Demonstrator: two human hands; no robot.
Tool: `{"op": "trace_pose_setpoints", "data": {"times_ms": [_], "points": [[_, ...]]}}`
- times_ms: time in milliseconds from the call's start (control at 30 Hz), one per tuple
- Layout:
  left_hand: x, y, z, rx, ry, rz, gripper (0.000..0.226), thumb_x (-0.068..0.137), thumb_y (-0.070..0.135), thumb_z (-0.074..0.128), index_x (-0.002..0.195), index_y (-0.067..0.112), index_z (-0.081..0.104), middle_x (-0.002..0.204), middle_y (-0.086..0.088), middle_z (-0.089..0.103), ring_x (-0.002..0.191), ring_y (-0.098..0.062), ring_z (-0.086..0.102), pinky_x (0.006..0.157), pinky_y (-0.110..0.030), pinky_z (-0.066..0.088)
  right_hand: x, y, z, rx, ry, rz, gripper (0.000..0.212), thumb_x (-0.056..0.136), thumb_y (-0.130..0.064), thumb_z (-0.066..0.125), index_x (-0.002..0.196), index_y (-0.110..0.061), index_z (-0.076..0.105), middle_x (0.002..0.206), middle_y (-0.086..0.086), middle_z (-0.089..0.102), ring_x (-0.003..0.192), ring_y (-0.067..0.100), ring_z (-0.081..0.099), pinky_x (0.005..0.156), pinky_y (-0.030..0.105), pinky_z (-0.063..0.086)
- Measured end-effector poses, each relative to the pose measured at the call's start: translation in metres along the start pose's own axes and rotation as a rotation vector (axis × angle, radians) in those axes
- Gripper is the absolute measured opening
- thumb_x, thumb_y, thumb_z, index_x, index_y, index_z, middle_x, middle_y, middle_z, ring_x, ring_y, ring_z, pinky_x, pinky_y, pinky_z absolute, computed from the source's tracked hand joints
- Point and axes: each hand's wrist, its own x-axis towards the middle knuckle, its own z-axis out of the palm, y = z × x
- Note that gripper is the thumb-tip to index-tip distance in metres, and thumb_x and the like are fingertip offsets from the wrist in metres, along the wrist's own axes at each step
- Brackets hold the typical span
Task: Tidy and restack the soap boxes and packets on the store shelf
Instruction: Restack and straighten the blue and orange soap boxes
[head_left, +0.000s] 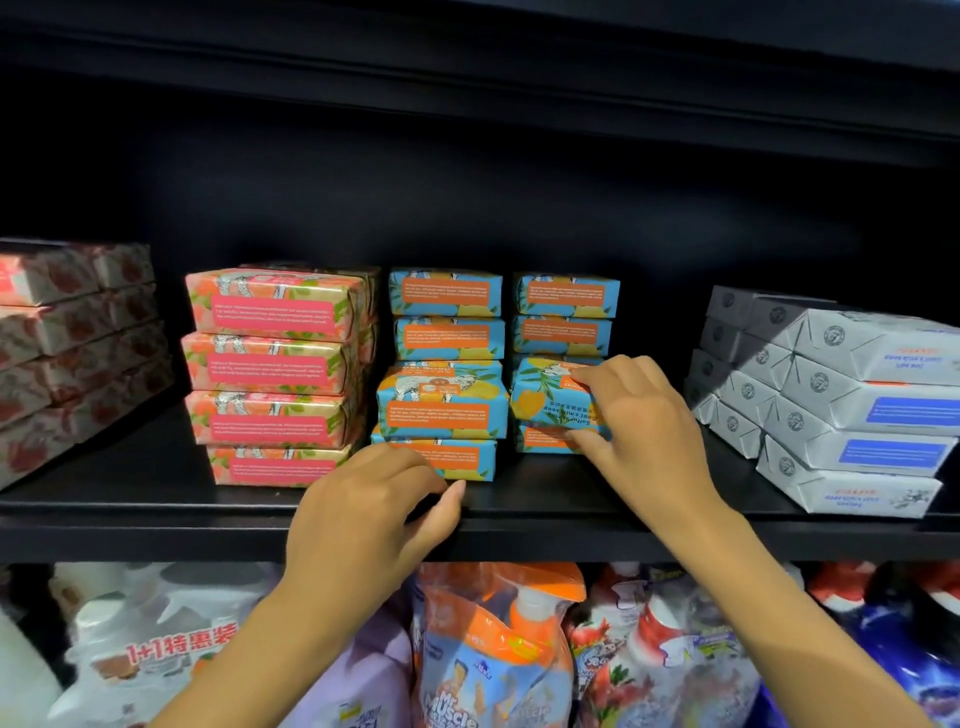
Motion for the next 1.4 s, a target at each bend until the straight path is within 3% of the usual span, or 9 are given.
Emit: {"op": "trace_pose_setpoints", "data": {"times_ms": [300, 467, 567, 633, 900, 1033, 1133, 1267, 1400], "points": [[0.005, 0.007, -0.007, -0.198, -0.027, -0.177, 0.04, 0.085, 0.051, 0.048, 0.069, 0.022, 0.071, 0.067, 0.012, 0.066, 0.065, -0.009, 0.06, 0.052, -0.033, 0.049, -0.03, -0.007, -0.032, 0.245, 0.403, -0.076, 0.034, 0.081, -0.018, 0.066, 0.108, 0.001, 0.062, 0.101, 0.012, 0.06, 0.097, 0.019, 0.05, 0.08, 0.014, 0.037], [0.027, 0.027, -0.025, -1.085, -0.087, -0.657, 0.046, 0.064, 0.067, 0.057, 0.074, 0.026, 0.076, 0.07, -0.005, 0.073, 0.064, -0.013, 0.068, 0.056, -0.021, 0.053, -0.042, -0.026, -0.036, 0.22, 0.568, -0.366, 0.024, 0.084, -0.006, 0.065, 0.106, -0.002, 0.056, 0.103, 0.01, 0.058, 0.102, 0.027, 0.054, 0.09, 0.037, 0.046], [0.031, 0.034, -0.031, -1.243, -0.276, -0.632, 0.043, 0.061, 0.056, 0.069, 0.083, 0.02, 0.077, 0.085, -0.009, 0.075, 0.08, -0.02, 0.072, 0.068, -0.027, 0.056, -0.046, -0.036, -0.029, 0.225, 0.564, -0.459, 0.019, 0.087, -0.007, 0.062, 0.105, -0.003, 0.057, 0.108, 0.009, 0.058, 0.103, 0.028, 0.056, 0.089, 0.045, 0.047], [0.028, 0.039, -0.032, -1.315, -0.219, -0.593, 0.035, 0.062, 0.036, 0.079, 0.091, 0.016, 0.076, 0.093, -0.01, 0.074, 0.087, -0.024, 0.072, 0.073, -0.029, 0.057, -0.048, -0.04, -0.026, 0.227, 0.528, -0.477, 0.015, 0.089, -0.01, 0.06, 0.104, -0.006, 0.056, 0.111, 0.008, 0.063, 0.107, 0.026, 0.055, 0.089, 0.048, 0.047], [0.014, 0.03, -0.035, -0.952, 0.066, -0.291, 0.043, 0.062, 0.033, 0.079, 0.104, 0.035, 0.07, 0.103, 0.014, 0.072, 0.101, -0.005, 0.066, 0.082, -0.015, 0.05, -0.041, -0.037, -0.051, 0.666, 0.172, -0.077, 0.07, 0.072, -0.037, 0.073, 0.134, -0.021, 0.046, 0.133, -0.009, 0.048, 0.127, 0.005, 0.042, 0.101, 0.012, 0.031], [0.011, 0.03, -0.031, -0.788, 0.147, -0.171, 0.04, 0.069, 0.034, 0.075, 0.108, 0.037, 0.065, 0.109, 0.02, 0.067, 0.106, -0.004, 0.062, 0.087, -0.014, 0.046, -0.028, -0.034, -0.057, 0.555, -0.003, -0.21, 0.052, 0.075, -0.027, 0.068, 0.125, -0.02, 0.055, 0.122, -0.015, 0.055, 0.116, 0.0, 0.049, 0.097, 0.02, 0.041], [0.011, 0.03, -0.032, -0.764, 0.138, -0.116, 0.038, 0.071, 0.034, 0.074, 0.108, 0.034, 0.064, 0.112, 0.018, 0.065, 0.109, -0.006, 0.06, 0.09, -0.017, 0.046, -0.027, -0.035, -0.058, 0.406, 0.071, -0.343, 0.033, 0.078, -0.02, 0.069, 0.109, -0.009, 0.063, 0.107, -0.003, 0.062, 0.1, 0.009, 0.055, 0.087, 0.02, 0.044], [0.009, 0.03, -0.035, -0.79, -0.04, -0.223, 0.074, 0.058, 0.05, 0.08, 0.126, 0.04, 0.054, 0.133, 0.024, 0.05, 0.127, 0.0, 0.045, 0.1, -0.023, 0.04, -0.033, -0.033, -0.053, 0.241, 0.289, -0.46, 0.022, 0.079, -0.004, 0.065, 0.1, -0.001, 0.062, 0.098, 0.012, 0.064, 0.093, 0.024, 0.057, 0.078, 0.035, 0.049], [0.014, 0.034, -0.038, -1.04, -0.087, -0.371, 0.076, 0.051, 0.041, 0.084, 0.121, 0.033, 0.056, 0.118, 0.018, 0.064, 0.109, -0.005, 0.062, 0.09, -0.025, 0.052, -0.038, -0.037, -0.045, 0.187, 0.459, -0.514, 0.012, 0.094, -0.015, 0.054, 0.099, -0.004, 0.052, 0.103, 0.009, 0.056, 0.095, 0.023, 0.056, 0.079, 0.03, 0.048]]}}
